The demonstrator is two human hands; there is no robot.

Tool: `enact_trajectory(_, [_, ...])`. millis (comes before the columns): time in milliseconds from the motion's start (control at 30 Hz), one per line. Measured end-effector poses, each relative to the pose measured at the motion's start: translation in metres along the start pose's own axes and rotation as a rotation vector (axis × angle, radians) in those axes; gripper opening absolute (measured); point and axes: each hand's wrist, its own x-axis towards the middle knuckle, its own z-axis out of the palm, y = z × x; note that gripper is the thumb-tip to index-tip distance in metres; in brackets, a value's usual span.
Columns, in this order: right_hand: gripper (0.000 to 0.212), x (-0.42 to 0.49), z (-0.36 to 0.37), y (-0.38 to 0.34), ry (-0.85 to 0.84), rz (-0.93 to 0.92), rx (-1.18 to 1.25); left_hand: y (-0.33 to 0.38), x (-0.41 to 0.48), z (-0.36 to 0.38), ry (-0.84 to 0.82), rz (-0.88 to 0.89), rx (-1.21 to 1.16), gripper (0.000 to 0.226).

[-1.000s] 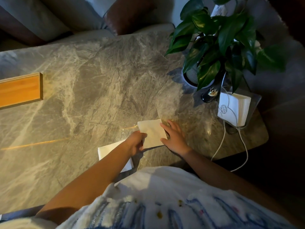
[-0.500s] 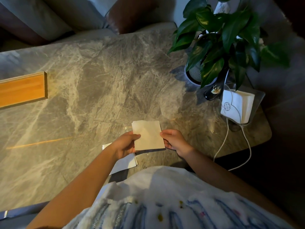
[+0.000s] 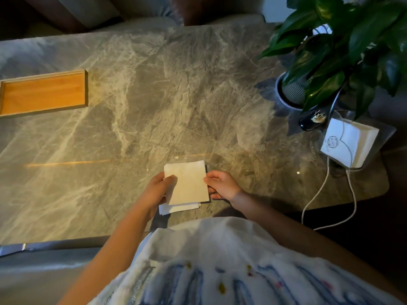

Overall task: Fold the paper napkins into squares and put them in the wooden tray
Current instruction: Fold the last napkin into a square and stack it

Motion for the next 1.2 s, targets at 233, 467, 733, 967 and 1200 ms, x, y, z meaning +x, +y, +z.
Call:
enact_trajectory(233, [0.021,-0.002,0.019,-0.002,-0.087,0.083,-0.099,-0.014,-0.009,-0.016,0.079,-0.016,-0.064,0.016])
enact_trajectory(467, [0.031,-0.005,0.029,-0.004,-0.066,0.047,-0.218,-0.02,-0.008,-0.021,0.108,0.025,-0.025,0.023])
enact_trajectory(733, [0.023,-0.003,0.03,-0.002,-0.006,0.005,-0.375,-0.029,-0.007,-0.027,0.116,-0.02,0.006,0.022])
enact_trajectory(967, [0.019,0.001,0.029,0.003,0.012,0.007,-0.381,-0.035,-0.006,-0.026,0.144,-0.028,0.005,0.017])
enact_trajectory(1200, [0.015,0.005,0.019,0.009,0.128,-0.083,-0.301,-0.04,-0.009,-0.031,0.275,0.136,0.23,0.01])
